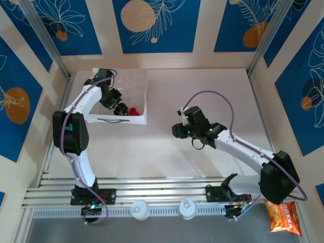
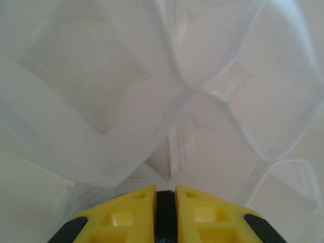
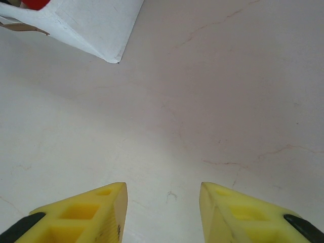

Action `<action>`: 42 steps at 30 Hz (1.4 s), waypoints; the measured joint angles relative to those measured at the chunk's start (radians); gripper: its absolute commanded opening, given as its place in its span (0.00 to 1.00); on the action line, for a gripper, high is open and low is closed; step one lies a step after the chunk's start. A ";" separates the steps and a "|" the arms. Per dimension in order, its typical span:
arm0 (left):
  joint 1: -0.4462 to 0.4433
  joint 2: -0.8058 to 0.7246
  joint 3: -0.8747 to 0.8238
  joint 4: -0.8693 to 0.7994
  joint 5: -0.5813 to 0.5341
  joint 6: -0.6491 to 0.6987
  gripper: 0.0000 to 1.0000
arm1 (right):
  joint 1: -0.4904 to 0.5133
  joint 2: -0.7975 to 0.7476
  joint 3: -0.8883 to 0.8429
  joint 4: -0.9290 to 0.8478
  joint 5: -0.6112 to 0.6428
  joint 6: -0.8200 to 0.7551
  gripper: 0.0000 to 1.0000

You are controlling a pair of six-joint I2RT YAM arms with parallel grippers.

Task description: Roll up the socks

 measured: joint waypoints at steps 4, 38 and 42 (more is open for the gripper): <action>0.000 -0.027 -0.044 -0.003 -0.007 0.003 0.14 | 0.000 0.008 0.000 0.011 -0.003 0.000 0.42; -0.010 -0.030 0.103 -0.169 -0.123 0.069 0.52 | -0.002 0.041 0.003 0.031 -0.015 -0.001 0.41; -0.010 -0.094 0.100 -0.184 -0.121 0.044 0.35 | -0.011 0.041 0.015 0.028 -0.018 -0.005 0.41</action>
